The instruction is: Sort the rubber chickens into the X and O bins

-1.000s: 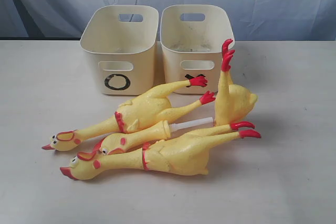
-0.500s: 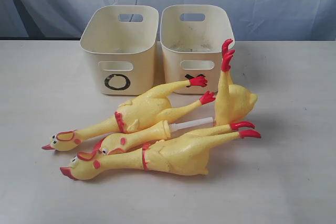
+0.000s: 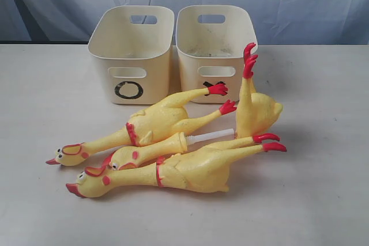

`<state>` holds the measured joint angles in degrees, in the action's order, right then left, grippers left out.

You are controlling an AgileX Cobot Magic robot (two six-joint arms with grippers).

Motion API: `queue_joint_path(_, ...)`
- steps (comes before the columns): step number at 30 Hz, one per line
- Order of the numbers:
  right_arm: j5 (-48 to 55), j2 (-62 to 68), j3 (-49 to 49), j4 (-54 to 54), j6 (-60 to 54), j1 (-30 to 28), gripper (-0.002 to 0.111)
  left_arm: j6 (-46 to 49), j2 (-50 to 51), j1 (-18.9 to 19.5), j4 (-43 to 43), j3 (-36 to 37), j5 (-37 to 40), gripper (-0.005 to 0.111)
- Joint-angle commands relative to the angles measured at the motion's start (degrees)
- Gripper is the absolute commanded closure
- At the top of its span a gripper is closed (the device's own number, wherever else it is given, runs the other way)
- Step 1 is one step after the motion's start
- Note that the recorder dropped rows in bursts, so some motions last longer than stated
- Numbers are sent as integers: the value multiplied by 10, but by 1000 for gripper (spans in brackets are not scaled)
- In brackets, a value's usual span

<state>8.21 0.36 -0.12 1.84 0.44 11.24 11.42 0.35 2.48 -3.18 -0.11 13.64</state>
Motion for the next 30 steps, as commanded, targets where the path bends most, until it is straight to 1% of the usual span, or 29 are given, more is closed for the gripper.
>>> queue_joint_path(1, -18, -4, 1, 1, -4, 2, 109, -4, -4, 2, -3, 1, -4, 107)
queue_joint_path(5, -31, -4, 1, 6, -4, 2, 109, -4, -4, 2, -3, 1, -4, 107)
queue_joint_path(9, -72, -4, 1, 19, -1, 2, 109, -4, -4, 2, -3, 1, -4, 107)
queue_joint_path(10, -82, -4, 1, 34, 3, 2, 109, -4, -4, 2, -3, 1, -4, 107)
queue_joint_path(12, -92, -4, 1, 109, 30, 2, 109, -4, -4, 2, -3, 1, -4, 107)
queue_joint_path(15, -106, -4, 1, 147, 31, 2, 109, -4, -4, 2, -3, 1, -4, 107)
queue_joint_path(18, -156, -4, 1, 204, 43, 2, 109, -4, -4, 2, -3, 1, -4, 107)
queue_joint_path(19, -160, -4, 1, 207, 46, 2, 109, -4, -4, 2, -3, 1, -4, 107)
queue_joint_path(21, -126, -4, -18, 207, 60, 2, 109, -4, -4, 2, -3, 1, -4, 107)
queue_joint_path(23, -54, -4, -66, 206, 56, 2, 109, -4, -4, 2, -3, 1, -4, 107)
queue_joint_path(26, 12, 3, -136, 176, 50, 2, 109, -4, -4, 2, -3, 1, -4, 107)
queue_joint_path(30, 118, 75, -214, 164, -30, 2, 109, -4, -4, 2, -3, 1, -4, 107)
